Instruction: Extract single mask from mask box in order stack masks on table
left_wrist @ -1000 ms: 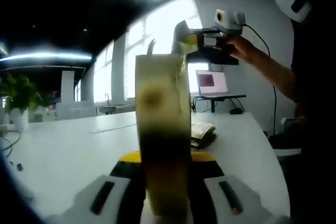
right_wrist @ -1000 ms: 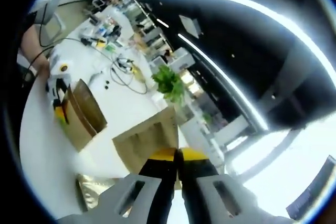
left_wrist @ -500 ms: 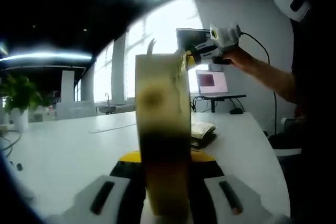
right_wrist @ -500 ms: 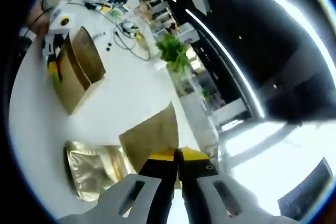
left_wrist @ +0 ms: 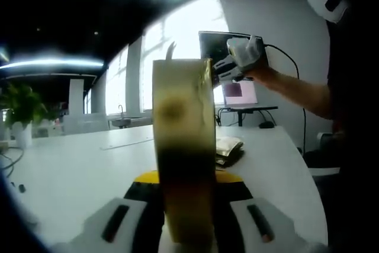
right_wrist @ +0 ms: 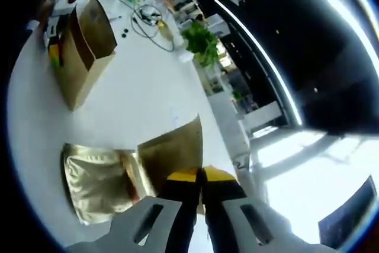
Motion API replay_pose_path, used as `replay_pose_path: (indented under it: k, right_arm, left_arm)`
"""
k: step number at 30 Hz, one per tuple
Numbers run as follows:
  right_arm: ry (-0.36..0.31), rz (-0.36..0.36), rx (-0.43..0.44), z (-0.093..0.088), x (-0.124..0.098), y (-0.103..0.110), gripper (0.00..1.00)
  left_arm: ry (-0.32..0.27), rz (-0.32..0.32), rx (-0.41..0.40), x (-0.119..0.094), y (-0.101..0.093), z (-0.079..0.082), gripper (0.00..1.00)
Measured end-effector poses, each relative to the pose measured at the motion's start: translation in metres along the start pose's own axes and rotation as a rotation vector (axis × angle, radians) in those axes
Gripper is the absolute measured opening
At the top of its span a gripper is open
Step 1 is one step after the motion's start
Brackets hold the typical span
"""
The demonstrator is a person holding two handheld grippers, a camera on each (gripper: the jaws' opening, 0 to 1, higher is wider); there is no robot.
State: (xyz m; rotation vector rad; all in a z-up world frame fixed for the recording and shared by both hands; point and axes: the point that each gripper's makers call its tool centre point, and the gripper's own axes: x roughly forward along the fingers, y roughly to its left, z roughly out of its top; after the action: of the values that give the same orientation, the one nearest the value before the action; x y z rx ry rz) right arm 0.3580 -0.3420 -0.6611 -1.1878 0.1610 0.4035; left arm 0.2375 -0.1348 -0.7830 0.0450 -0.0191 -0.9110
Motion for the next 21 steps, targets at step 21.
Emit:
replay_pose_path:
  k: [21]
  right_arm:
    - [0.085,0.061,-0.112,-0.017,0.002,0.049,0.0]
  left_arm:
    - [0.005,0.004,0.004,0.001,-0.001,-0.001,0.32]
